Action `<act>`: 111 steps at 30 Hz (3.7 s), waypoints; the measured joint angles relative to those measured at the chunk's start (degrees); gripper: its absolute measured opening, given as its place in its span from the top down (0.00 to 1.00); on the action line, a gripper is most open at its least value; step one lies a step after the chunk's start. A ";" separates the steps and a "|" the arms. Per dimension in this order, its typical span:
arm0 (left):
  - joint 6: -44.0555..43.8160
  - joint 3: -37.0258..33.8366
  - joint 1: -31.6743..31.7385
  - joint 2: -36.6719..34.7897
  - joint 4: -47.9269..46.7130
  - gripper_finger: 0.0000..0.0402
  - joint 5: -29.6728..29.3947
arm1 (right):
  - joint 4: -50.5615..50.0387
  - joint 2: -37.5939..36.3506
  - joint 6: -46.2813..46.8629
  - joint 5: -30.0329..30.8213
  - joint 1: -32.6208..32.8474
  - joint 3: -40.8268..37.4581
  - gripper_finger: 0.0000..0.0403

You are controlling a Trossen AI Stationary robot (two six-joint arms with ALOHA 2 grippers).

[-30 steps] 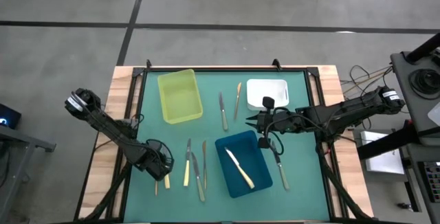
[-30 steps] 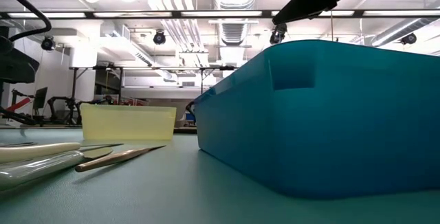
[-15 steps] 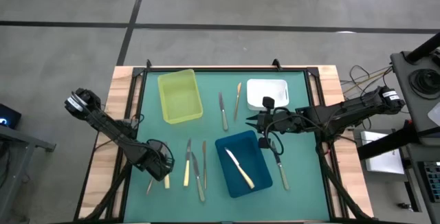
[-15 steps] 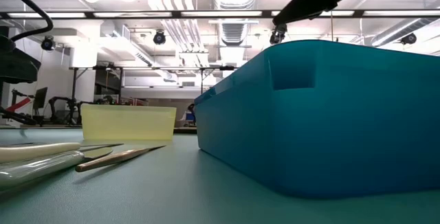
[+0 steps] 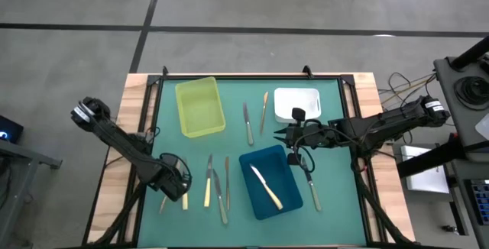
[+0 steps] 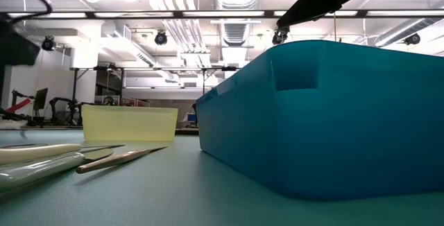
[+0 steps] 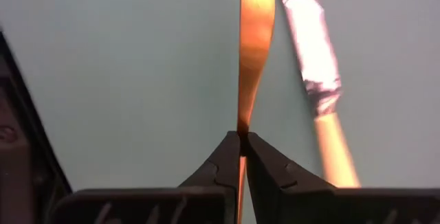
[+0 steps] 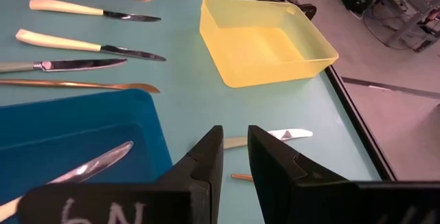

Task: Sort silverware by color (type)
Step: Put the bottom left gold knife into the yellow bin

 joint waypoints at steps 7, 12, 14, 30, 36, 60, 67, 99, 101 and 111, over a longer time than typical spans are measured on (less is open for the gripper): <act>-0.20 3.94 0.87 -5.95 -6.30 1.00 -9.73 | 0.13 0.00 1.46 -0.02 0.00 0.00 0.85; 2.89 5.89 3.12 -9.88 -8.38 1.00 -18.91 | 0.23 0.00 2.07 0.00 -0.04 0.00 0.85; 5.91 6.02 5.24 -11.61 -8.05 1.00 -20.93 | 0.76 0.00 1.53 -0.02 -0.26 -0.02 0.85; 52.33 6.02 46.14 -25.96 0.68 1.00 -16.08 | 5.86 7.26 -9.11 -0.61 -9.34 -0.44 0.85; 63.54 6.02 64.49 -26.90 2.45 1.00 -6.57 | 7.68 8.67 -11.56 -6.82 -16.95 -0.44 0.85; 82.40 12.93 76.72 -21.18 8.38 1.00 1.71 | 12.61 6.45 -11.43 -13.60 -25.38 -0.48 0.85; 84.33 14.56 76.70 -19.47 8.16 1.00 1.69 | 12.61 5.44 -11.62 -13.57 -25.38 -0.48 0.85; 108.49 14.49 76.14 3.09 9.13 1.00 1.59 | 13.89 5.44 -14.82 -13.51 -25.38 0.61 0.85; 108.79 14.47 76.15 4.77 8.98 1.00 1.58 | 13.88 5.44 -14.82 -13.51 -25.38 0.61 0.85; 115.32 14.47 75.16 9.88 9.05 1.00 1.51 | 13.79 5.44 -15.85 -13.49 -25.38 0.61 0.85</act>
